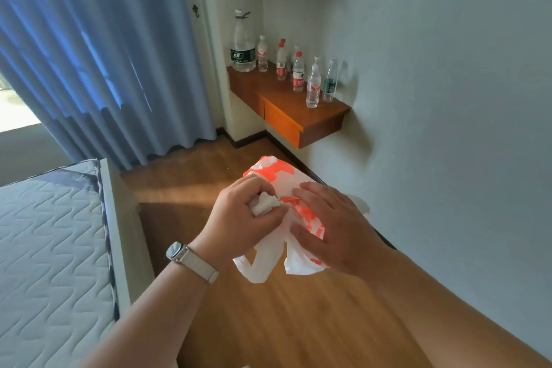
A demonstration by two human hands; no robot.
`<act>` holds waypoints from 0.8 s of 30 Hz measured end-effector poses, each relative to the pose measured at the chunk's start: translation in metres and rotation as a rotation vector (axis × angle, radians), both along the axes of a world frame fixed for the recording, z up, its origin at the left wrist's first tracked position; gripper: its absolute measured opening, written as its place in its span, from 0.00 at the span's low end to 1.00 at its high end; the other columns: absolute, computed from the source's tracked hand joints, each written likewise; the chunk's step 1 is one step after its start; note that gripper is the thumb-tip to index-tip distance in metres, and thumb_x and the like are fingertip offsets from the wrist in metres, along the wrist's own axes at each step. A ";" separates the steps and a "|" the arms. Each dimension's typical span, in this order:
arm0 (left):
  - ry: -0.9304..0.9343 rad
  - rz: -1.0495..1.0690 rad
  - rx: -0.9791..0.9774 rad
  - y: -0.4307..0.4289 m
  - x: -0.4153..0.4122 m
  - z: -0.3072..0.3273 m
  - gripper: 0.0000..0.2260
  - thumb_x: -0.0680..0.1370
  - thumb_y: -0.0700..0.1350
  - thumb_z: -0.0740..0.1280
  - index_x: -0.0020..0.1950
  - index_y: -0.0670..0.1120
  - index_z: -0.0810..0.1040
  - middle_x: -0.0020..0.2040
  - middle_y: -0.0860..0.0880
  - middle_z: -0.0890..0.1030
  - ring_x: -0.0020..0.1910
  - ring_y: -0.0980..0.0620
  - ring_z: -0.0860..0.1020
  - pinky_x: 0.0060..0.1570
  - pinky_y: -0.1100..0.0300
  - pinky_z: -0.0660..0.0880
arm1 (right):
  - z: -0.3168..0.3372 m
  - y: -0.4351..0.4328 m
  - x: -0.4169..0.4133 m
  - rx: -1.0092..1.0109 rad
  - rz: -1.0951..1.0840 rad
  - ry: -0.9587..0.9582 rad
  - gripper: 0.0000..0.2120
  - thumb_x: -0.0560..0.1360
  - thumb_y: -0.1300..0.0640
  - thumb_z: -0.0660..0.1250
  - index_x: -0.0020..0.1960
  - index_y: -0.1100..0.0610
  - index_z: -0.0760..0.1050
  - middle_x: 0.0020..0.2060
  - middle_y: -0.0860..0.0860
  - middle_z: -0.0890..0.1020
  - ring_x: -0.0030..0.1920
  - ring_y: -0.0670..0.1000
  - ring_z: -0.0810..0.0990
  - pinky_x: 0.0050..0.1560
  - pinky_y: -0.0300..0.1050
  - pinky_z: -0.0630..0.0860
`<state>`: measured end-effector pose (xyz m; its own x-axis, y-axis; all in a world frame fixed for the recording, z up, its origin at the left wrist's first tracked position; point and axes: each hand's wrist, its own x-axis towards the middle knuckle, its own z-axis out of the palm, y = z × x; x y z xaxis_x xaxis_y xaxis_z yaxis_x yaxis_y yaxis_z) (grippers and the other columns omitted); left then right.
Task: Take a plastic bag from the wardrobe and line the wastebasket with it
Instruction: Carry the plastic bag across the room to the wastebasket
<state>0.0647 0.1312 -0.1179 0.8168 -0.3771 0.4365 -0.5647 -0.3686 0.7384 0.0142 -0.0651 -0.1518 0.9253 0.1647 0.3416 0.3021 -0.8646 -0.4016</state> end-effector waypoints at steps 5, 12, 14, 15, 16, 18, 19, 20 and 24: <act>0.020 0.012 -0.001 0.055 0.074 0.000 0.09 0.72 0.47 0.75 0.45 0.56 0.76 0.44 0.62 0.77 0.50 0.60 0.78 0.42 0.74 0.76 | 0.004 0.055 0.076 0.006 0.011 0.014 0.25 0.77 0.33 0.58 0.69 0.44 0.65 0.67 0.44 0.74 0.66 0.48 0.74 0.68 0.51 0.67; -0.015 0.137 -0.005 0.123 0.137 -0.001 0.10 0.72 0.46 0.75 0.46 0.56 0.76 0.44 0.64 0.76 0.50 0.60 0.77 0.45 0.75 0.74 | 0.004 0.119 0.163 -0.007 0.142 0.089 0.27 0.76 0.32 0.57 0.71 0.40 0.60 0.72 0.41 0.69 0.71 0.46 0.67 0.71 0.59 0.67; -0.008 0.196 -0.011 0.138 0.151 -0.002 0.09 0.72 0.44 0.75 0.46 0.54 0.76 0.43 0.64 0.76 0.49 0.62 0.77 0.44 0.75 0.73 | 0.005 0.134 0.186 0.002 0.183 0.084 0.27 0.76 0.33 0.58 0.72 0.41 0.62 0.72 0.41 0.69 0.71 0.47 0.67 0.71 0.58 0.66; -0.012 0.223 -0.007 0.145 0.158 -0.003 0.09 0.72 0.44 0.75 0.45 0.53 0.76 0.43 0.64 0.75 0.48 0.63 0.76 0.44 0.76 0.72 | 0.006 0.141 0.196 0.009 0.200 0.079 0.27 0.76 0.33 0.59 0.72 0.42 0.63 0.72 0.42 0.69 0.71 0.47 0.67 0.72 0.56 0.66; -0.025 0.247 0.005 0.150 0.164 -0.003 0.10 0.72 0.43 0.75 0.45 0.53 0.76 0.42 0.65 0.75 0.47 0.63 0.76 0.44 0.77 0.72 | 0.005 0.147 0.207 0.011 0.217 0.074 0.27 0.76 0.34 0.59 0.72 0.43 0.64 0.72 0.42 0.69 0.71 0.46 0.67 0.71 0.55 0.65; -0.045 0.290 0.032 0.160 0.180 -0.004 0.12 0.71 0.41 0.76 0.43 0.54 0.75 0.42 0.65 0.74 0.46 0.64 0.76 0.44 0.77 0.70 | 0.002 0.159 0.231 0.018 0.261 0.090 0.28 0.76 0.35 0.59 0.73 0.44 0.64 0.72 0.42 0.69 0.71 0.46 0.66 0.71 0.52 0.64; -0.047 0.313 0.045 0.164 0.189 -0.005 0.13 0.71 0.41 0.76 0.43 0.55 0.75 0.41 0.65 0.74 0.45 0.64 0.76 0.44 0.77 0.70 | -0.001 0.164 0.244 0.021 0.286 0.096 0.28 0.76 0.34 0.58 0.73 0.45 0.65 0.72 0.42 0.69 0.71 0.46 0.66 0.71 0.52 0.64; -0.044 0.338 0.057 0.168 0.198 -0.007 0.13 0.70 0.41 0.76 0.43 0.55 0.74 0.41 0.65 0.75 0.45 0.64 0.75 0.44 0.77 0.70 | -0.004 0.168 0.259 0.024 0.308 0.095 0.29 0.76 0.34 0.58 0.73 0.45 0.65 0.72 0.43 0.69 0.71 0.46 0.66 0.71 0.51 0.64; -0.037 0.419 0.089 0.179 0.245 -0.010 0.10 0.70 0.45 0.75 0.43 0.55 0.75 0.41 0.62 0.76 0.45 0.61 0.76 0.44 0.76 0.70 | -0.014 0.181 0.322 0.019 0.383 0.082 0.29 0.76 0.36 0.61 0.73 0.44 0.65 0.72 0.42 0.68 0.72 0.46 0.65 0.69 0.43 0.56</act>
